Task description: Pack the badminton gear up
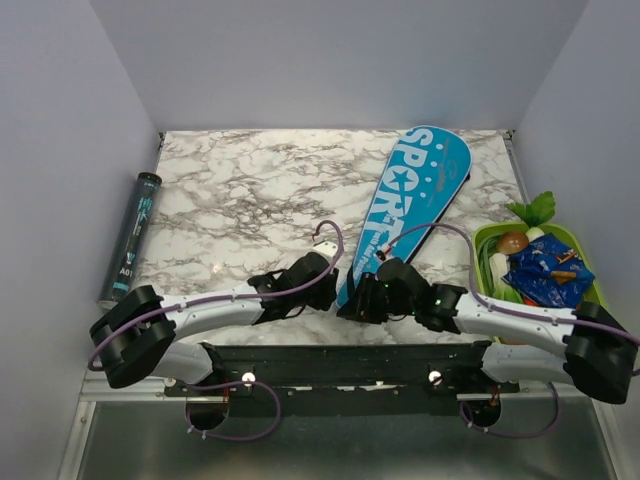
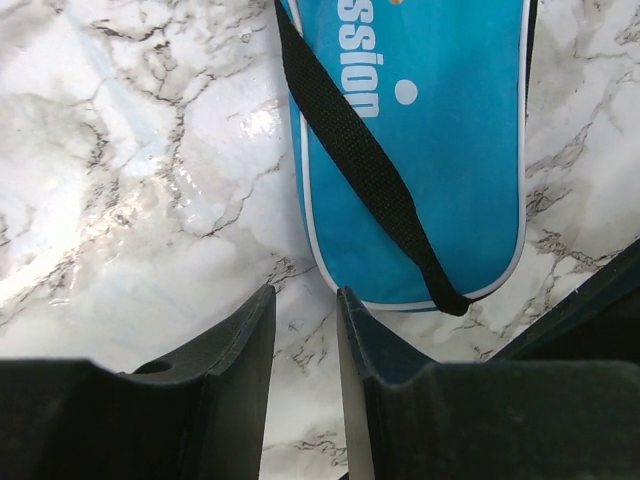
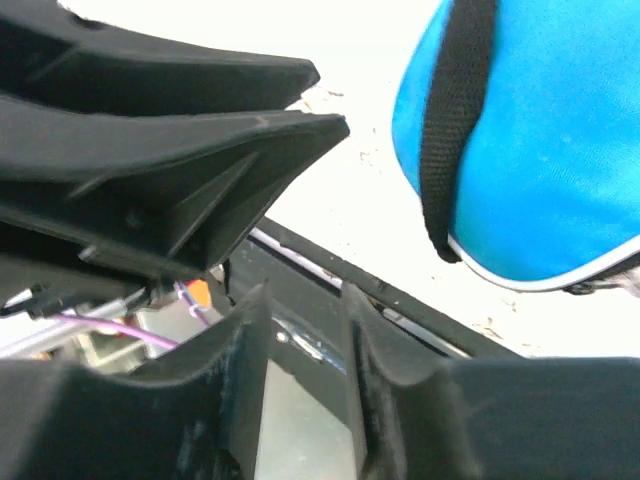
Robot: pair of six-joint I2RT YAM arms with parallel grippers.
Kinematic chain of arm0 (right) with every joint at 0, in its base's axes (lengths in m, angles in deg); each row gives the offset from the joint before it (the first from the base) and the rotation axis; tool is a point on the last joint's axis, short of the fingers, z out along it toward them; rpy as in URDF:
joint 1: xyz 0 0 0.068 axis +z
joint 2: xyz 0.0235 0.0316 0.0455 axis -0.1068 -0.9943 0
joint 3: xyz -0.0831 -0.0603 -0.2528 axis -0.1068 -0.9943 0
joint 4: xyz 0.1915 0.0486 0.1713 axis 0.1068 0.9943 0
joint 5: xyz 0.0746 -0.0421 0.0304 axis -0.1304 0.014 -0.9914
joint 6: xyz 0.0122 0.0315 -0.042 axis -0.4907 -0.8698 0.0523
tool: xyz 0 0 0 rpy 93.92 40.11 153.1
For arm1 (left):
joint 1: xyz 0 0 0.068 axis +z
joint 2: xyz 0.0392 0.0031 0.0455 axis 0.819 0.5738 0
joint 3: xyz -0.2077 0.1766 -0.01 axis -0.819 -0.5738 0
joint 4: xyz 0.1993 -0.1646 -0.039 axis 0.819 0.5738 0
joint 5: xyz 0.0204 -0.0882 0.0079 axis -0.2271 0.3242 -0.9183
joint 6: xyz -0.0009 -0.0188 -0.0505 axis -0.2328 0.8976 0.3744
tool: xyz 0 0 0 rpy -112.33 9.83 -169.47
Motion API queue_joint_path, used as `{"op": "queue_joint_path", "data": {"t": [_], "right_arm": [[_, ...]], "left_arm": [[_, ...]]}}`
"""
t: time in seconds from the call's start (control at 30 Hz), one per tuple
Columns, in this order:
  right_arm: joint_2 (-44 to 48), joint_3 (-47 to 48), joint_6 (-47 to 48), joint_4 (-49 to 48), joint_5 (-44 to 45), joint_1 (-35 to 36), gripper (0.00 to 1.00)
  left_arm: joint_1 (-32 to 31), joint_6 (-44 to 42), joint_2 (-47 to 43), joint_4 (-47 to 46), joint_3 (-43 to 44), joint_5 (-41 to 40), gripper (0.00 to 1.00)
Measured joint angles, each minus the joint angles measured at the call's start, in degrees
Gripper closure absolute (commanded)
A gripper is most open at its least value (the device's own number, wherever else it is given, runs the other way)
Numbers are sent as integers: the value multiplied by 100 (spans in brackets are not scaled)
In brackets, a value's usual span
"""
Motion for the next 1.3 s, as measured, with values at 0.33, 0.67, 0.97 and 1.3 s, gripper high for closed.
{"op": "queue_joint_path", "data": {"t": [0.33,0.67,0.97,1.3], "right_arm": [[1473,1193,1119,2002,1537,-2,0],[1394,1871,2116,2885,2949,-39,0],[214,3071,3451,2568,2588,-693,0],[-90,3519,4087,2358,2068,-1176,0]], "left_arm": [[0,-177,-855,640,302,-544,41],[0,-498,-1388,997,874,-1121,1],[0,-568,-1836,1434,997,-1637,1],[4,-754,-2120,2133,1993,-2371,1]]}}
